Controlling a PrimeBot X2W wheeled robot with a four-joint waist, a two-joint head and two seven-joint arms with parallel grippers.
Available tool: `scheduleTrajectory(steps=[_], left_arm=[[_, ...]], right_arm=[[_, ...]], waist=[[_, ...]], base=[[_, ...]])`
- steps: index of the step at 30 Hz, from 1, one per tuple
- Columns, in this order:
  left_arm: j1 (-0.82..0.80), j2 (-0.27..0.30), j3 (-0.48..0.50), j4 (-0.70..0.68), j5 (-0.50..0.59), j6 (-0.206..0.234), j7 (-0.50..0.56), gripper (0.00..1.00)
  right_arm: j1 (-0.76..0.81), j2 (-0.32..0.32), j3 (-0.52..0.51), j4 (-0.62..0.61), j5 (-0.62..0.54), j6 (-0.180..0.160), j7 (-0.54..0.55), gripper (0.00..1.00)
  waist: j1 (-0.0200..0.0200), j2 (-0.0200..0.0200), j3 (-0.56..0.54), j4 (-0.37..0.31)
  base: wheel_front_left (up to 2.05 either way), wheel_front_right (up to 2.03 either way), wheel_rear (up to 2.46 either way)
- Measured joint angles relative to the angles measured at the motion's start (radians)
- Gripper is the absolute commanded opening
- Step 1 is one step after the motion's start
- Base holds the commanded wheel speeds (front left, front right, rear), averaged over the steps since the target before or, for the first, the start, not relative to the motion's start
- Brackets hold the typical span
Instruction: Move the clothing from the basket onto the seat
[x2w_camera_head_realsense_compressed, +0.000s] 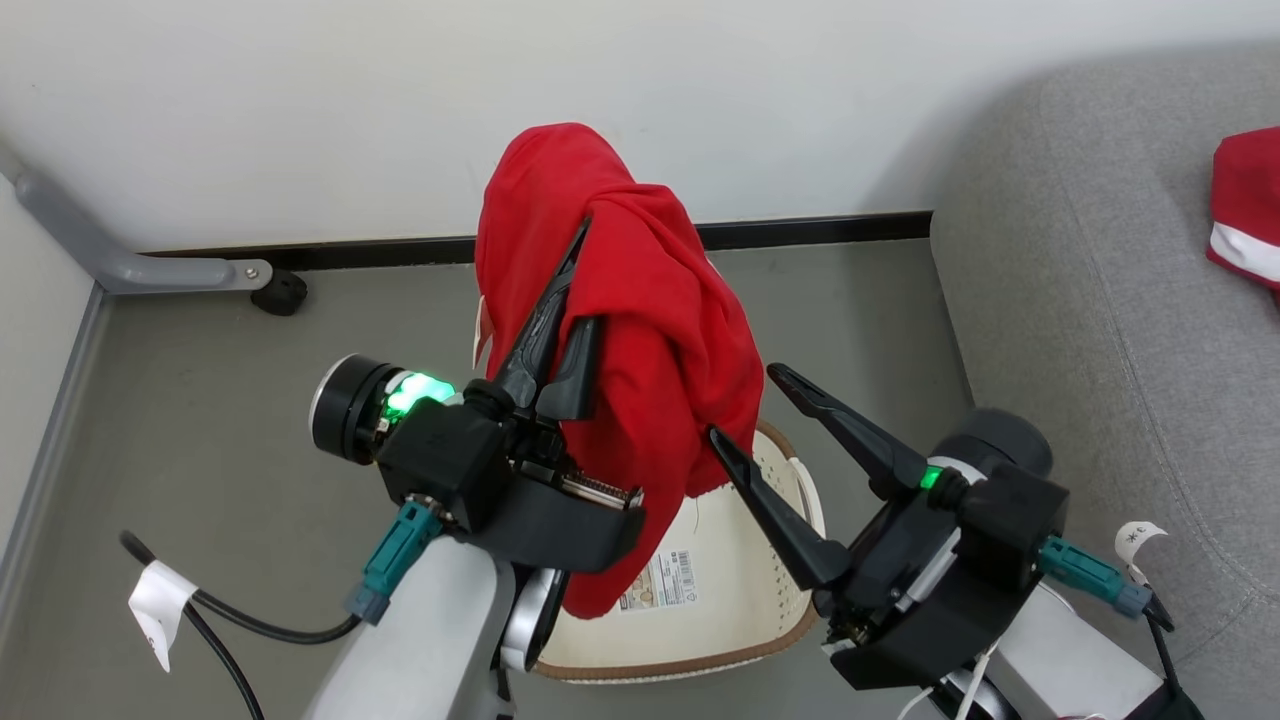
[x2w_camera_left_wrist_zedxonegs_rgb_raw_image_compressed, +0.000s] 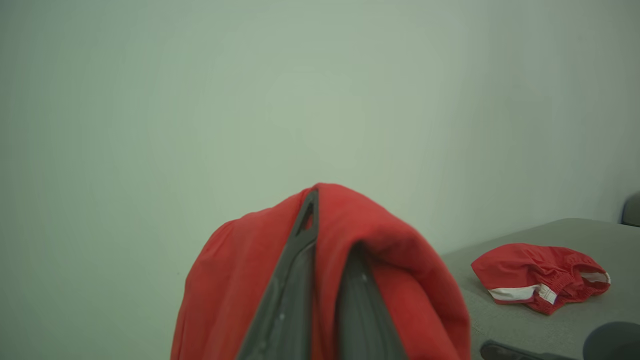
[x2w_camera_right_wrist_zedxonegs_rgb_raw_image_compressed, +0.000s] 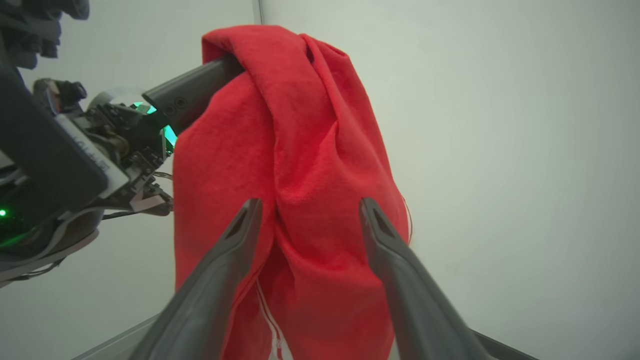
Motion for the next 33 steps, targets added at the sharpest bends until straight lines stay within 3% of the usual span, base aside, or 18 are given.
scheduleTrajectory(steps=[6, 13, 23, 24, 25, 26, 33], left_arm=[[-0.005, -0.001, -0.022, 0.002, 0.004, 0.0, 0.0, 0.0], [-0.015, -0.002, -0.046, 0.001, 0.004, 0.0, 0.0, 0.0], [-0.021, -0.005, -0.098, 0.001, 0.004, 0.0, 0.0, 0.0], [-0.021, -0.006, -0.103, 0.002, 0.004, 0.0, 0.0, 0.0], [-0.021, -0.007, -0.105, 0.003, 0.003, 0.0, 0.0, 0.0], [-0.021, -0.007, -0.106, 0.005, 0.002, 0.0, 0.0, 0.0], [-0.021, -0.007, -0.114, 0.017, -0.013, 0.002, 0.0, 0.0]], right_arm=[[-0.043, -0.007, 0.054, 0.005, 0.002, 0.0, 0.0, 1.0], [-0.081, -0.004, 0.03, 0.071, -0.002, 0.0, 0.0, 1.0], [-0.173, 0.011, 0.096, 0.169, -0.002, 0.0, 0.0, 1.0], [-0.18, 0.015, 0.097, 0.187, -0.002, 0.0, 0.0, 0.9], [-0.186, 0.019, 0.097, 0.202, -0.001, 0.0, 0.0, 0.49], [-0.189, 0.022, 0.096, 0.213, -0.001, 0.0, 0.0, 0.0], [-0.199, 0.031, 0.096, 0.242, 0.042, 0.0, 0.0, 0.0]], waist=[[0.0, 0.0, 0.01, 0.008], [0.0, 0.0, 0.016, 0.02], [0.0, 0.0, 0.023, 0.042], [0.0, 0.0, 0.023, 0.044], [0.0, 0.0, 0.024, 0.046], [0.0, 0.0, 0.024, 0.048], [0.0, 0.0, 0.026, 0.055]], base=[[0.0, 0.0, 0.0], [0.0, 0.0, 0.0], [0.0, 0.0, 0.0], [0.0, 0.0, 0.0], [0.0, 0.0, 0.0], [0.0, 0.0, 0.0], [0.0, 0.0, 0.0]])
